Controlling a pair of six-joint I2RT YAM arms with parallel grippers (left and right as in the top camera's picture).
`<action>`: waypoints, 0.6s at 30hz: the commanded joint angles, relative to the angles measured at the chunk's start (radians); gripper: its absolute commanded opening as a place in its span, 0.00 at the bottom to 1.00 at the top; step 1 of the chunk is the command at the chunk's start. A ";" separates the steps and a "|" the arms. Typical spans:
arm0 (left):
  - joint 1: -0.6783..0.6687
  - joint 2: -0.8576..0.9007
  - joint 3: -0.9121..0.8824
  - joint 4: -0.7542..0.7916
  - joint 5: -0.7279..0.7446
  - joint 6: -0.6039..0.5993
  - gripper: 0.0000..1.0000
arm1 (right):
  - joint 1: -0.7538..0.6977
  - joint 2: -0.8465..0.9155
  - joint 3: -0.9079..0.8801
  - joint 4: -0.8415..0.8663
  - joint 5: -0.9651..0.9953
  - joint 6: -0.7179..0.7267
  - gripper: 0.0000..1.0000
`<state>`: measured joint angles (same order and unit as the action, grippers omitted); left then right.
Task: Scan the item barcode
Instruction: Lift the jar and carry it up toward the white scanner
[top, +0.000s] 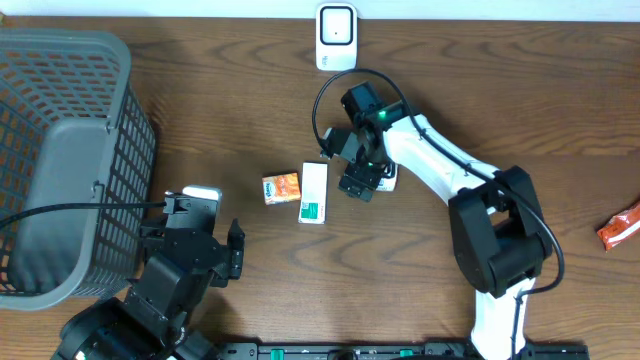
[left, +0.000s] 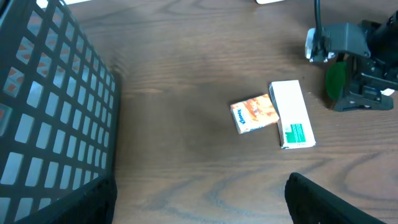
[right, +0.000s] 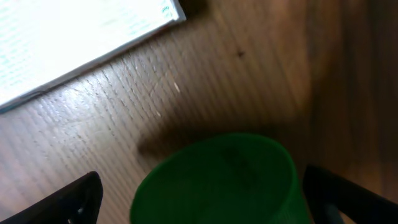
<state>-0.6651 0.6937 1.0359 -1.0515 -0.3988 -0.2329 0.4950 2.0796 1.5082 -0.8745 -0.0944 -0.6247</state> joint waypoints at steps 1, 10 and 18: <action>-0.003 -0.001 -0.004 -0.003 -0.013 -0.005 0.85 | 0.006 0.010 0.003 0.001 0.018 -0.020 0.92; -0.003 -0.001 -0.004 -0.003 -0.014 -0.005 0.85 | 0.006 0.010 0.005 0.011 0.042 -0.017 0.49; -0.003 -0.001 -0.004 -0.003 -0.013 -0.005 0.85 | 0.010 0.010 0.124 -0.055 -0.003 0.060 0.43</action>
<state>-0.6651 0.6937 1.0359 -1.0512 -0.3988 -0.2329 0.4950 2.0830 1.5475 -0.9058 -0.0669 -0.6041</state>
